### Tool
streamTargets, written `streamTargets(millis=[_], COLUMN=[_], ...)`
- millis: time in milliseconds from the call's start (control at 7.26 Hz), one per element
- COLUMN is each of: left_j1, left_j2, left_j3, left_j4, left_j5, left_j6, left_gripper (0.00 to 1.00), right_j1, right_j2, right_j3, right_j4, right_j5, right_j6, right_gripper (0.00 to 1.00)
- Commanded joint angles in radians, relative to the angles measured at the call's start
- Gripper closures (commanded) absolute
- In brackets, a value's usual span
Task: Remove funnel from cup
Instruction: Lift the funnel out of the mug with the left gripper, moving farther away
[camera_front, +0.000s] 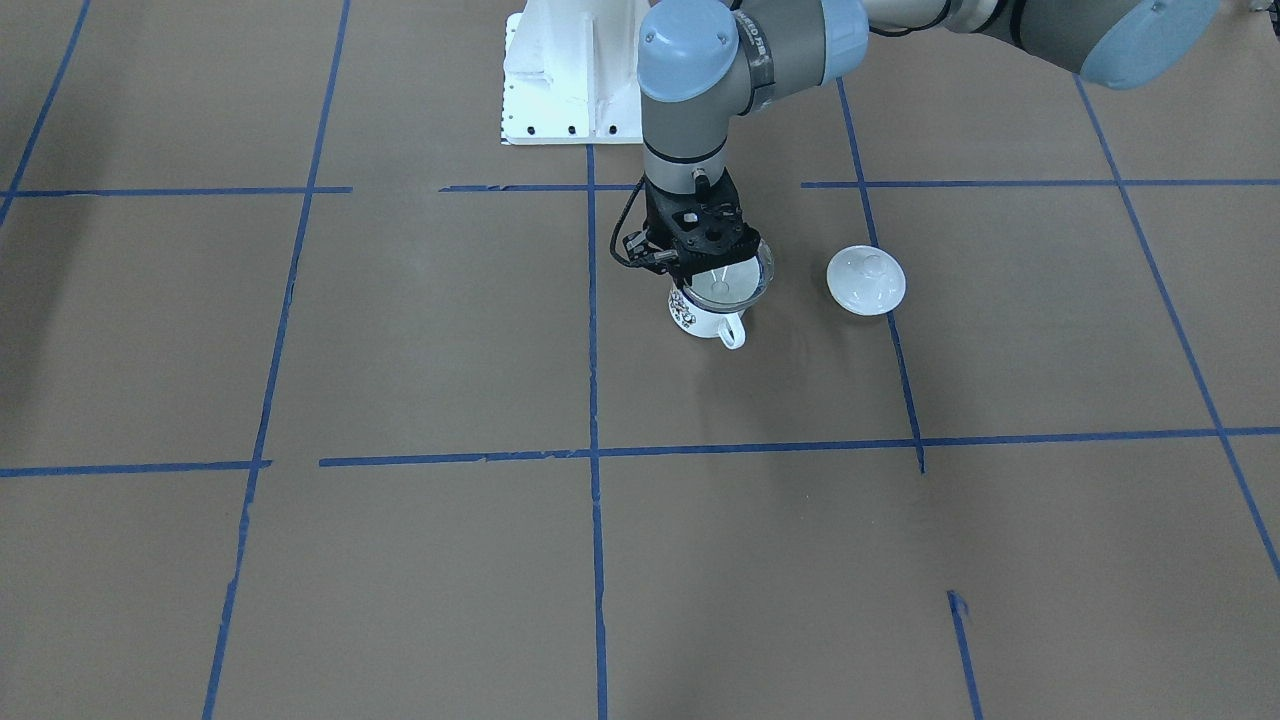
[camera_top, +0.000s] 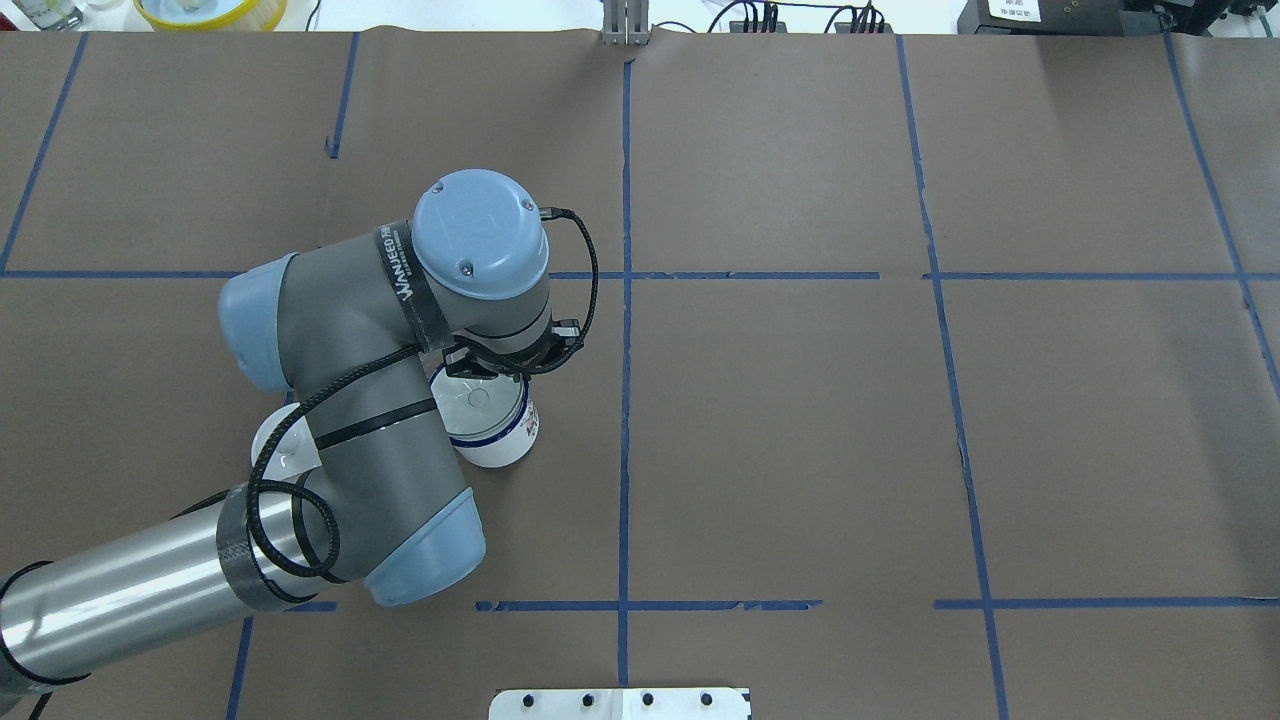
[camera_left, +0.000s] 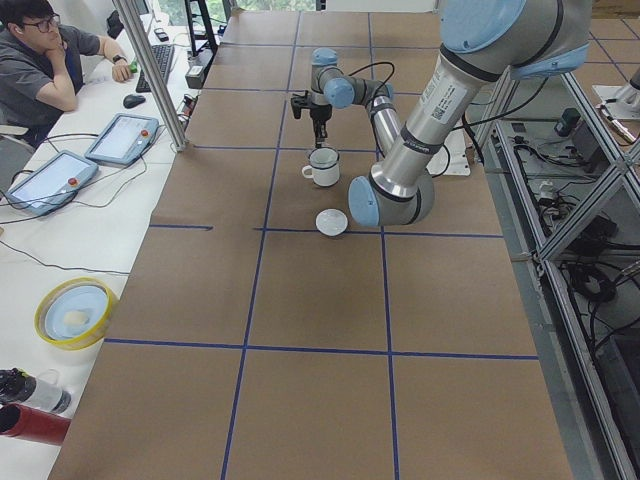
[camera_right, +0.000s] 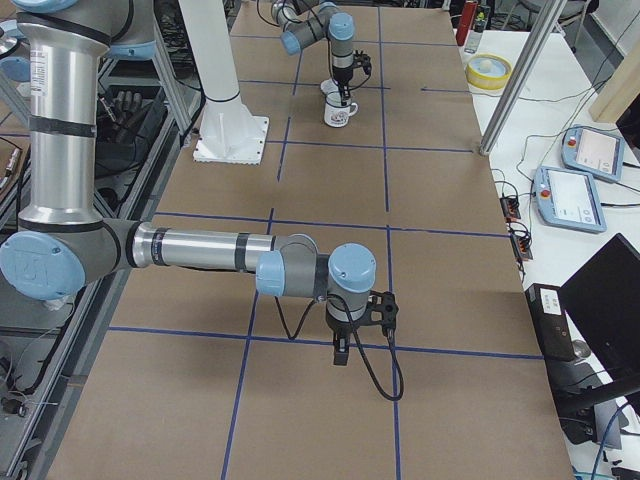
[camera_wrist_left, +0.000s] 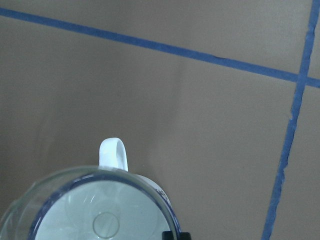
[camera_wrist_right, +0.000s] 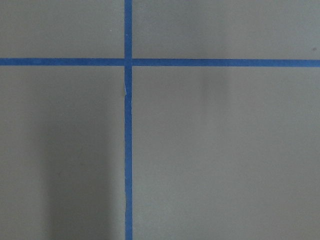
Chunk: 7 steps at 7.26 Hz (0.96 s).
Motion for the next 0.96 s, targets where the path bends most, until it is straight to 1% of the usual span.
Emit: streamTargets(millis=[0, 138, 275, 551, 826], left_j1=[0.000, -0.001, -0.005, -0.027, -0.174], left_j2=[-0.004, -0.005, -0.005, -0.004, -0.007], left_j3=[-0.113, -0.162, -0.185, -0.202, -0.253], left_j4=[0.117, 0.148, 0.156, 0.158, 0.147], left_j5=[-0.002, -0.002, 0.000, 0.001, -0.005], left_j6=[0.004, 0.002, 0.002, 0.002, -0.060], left_gripper=[1.00, 1.00, 1.00, 1.00, 1.00], right_j1=[0.000, 0.000, 0.000, 0.000, 0.000], right_j2=[0.000, 0.000, 0.000, 0.000, 0.000], right_j3=[0.000, 0.000, 0.000, 0.000, 0.000], right_j4=[0.000, 0.000, 0.000, 0.000, 0.000], right_j5=[0.000, 0.000, 0.000, 0.000, 0.000], right_j6=[0.000, 0.000, 0.000, 0.000, 0.000], right_gripper=[0.00, 0.00, 0.00, 0.00, 0.00])
